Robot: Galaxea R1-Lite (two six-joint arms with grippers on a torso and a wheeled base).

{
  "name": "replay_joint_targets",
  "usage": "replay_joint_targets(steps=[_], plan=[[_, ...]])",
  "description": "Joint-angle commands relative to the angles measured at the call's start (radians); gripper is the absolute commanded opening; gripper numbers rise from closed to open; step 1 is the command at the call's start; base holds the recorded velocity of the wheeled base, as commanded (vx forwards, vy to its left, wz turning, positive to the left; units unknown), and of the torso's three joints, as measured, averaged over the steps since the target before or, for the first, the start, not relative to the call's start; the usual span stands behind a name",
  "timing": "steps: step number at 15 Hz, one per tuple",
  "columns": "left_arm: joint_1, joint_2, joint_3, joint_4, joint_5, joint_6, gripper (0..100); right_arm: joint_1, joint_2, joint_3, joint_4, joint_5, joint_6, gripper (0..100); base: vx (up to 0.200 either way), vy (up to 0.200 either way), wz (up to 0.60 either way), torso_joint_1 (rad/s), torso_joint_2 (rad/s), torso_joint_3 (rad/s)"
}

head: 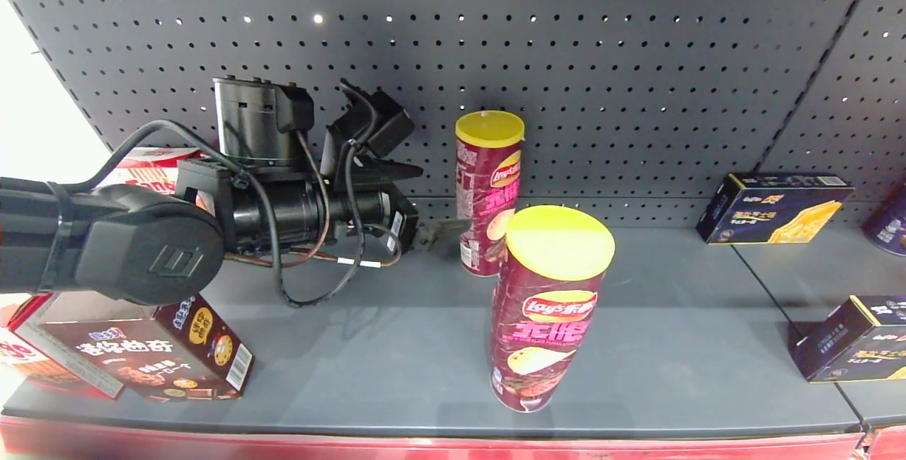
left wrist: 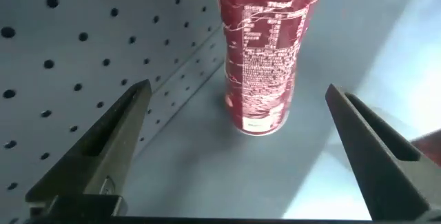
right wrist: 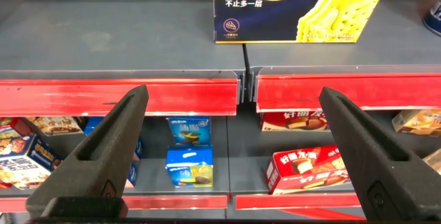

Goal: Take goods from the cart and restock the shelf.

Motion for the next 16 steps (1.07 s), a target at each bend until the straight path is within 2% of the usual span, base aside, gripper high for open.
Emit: replay_joint_targets(steps=[1,3,7,16], plan=[[-0.004,0.027,-0.013,0.000,0.021,0.003,100,0.001,0.001,0.000,0.000,0.000,0.000,100,0.000,0.000,0.00,0.000,0.00,0.000],[-0.008,0.053,-0.043,0.001,0.058,0.003,100,0.001,0.001,0.000,0.000,0.000,0.000,100,0.000,0.000,0.00,0.000,0.00,0.000],[-0.007,0.088,-0.092,0.001,0.092,0.001,100,0.001,0.001,0.000,0.000,0.000,0.000,100,0.000,0.000,0.00,0.000,0.00,0.000],[0.024,0.083,-0.088,0.000,0.098,0.001,100,0.001,0.001,0.000,0.000,0.000,0.000,100,0.000,0.000,0.00,0.000,0.00,0.000]])
